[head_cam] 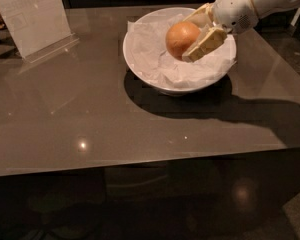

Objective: Pick orange from white bowl

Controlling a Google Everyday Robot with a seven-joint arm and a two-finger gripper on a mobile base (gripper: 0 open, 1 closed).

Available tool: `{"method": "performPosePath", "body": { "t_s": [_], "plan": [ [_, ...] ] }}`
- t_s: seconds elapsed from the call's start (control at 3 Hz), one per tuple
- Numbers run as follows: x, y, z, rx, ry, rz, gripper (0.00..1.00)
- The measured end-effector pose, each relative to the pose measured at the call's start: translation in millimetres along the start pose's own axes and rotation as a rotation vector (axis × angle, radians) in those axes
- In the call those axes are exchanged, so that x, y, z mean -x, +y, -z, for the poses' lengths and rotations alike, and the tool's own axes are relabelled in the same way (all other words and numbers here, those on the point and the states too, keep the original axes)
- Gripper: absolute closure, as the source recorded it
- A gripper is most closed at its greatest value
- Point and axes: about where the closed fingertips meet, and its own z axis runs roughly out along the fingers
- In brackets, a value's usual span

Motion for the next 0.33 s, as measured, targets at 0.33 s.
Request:
{"method": "performPosePath", "body": {
  "t_s": [0.33],
  "plan": [
    [8.7,8.2,10.7,-0.017,0.012,0.01,1.0]
  ]
}}
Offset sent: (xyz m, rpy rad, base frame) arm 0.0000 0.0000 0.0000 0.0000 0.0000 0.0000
